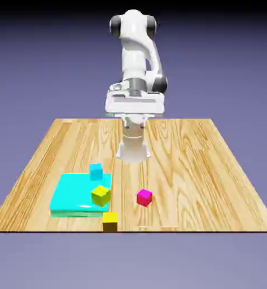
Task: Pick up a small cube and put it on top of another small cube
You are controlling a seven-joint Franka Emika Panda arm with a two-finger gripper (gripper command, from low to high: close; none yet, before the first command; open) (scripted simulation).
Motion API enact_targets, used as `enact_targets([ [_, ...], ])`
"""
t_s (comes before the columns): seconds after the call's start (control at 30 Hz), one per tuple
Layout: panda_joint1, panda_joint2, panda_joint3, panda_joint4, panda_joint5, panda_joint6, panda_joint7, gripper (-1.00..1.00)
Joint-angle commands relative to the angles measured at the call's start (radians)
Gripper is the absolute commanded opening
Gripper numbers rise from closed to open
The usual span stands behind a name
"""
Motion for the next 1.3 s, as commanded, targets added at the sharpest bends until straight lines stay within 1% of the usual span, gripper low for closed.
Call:
enact_targets([
  [0.0,0.025,0.036,-0.018,0.003,0.000,-0.013,-0.044,0.00],
  [0.5,0.400,0.576,-0.285,0.046,0.000,-0.202,-0.696,0.00],
  [0.57,0.421,0.605,-0.300,0.048,0.000,-0.212,-0.731,0.00],
  [0.8,0.272,0.858,-0.114,0.095,0.163,-0.006,-0.850,0.00],
  [0.83,0.270,0.860,-0.112,0.095,0.165,-0.004,-0.851,0.00],
  [0.87,0.270,0.860,-0.112,0.095,0.165,-0.004,-0.851,-1.00],
  [0.9,0.270,0.860,-0.112,0.095,0.165,-0.004,-0.851,-1.00],
  [1.13,0.419,0.607,-0.298,0.049,0.002,-0.210,-0.732,-1.00],
  [1.2,0.421,0.605,-0.300,0.048,0.000,-0.212,-0.731,-1.00],
  [1.27,0.367,0.532,-0.328,0.036,-0.050,-0.268,-0.736,-1.00],
])
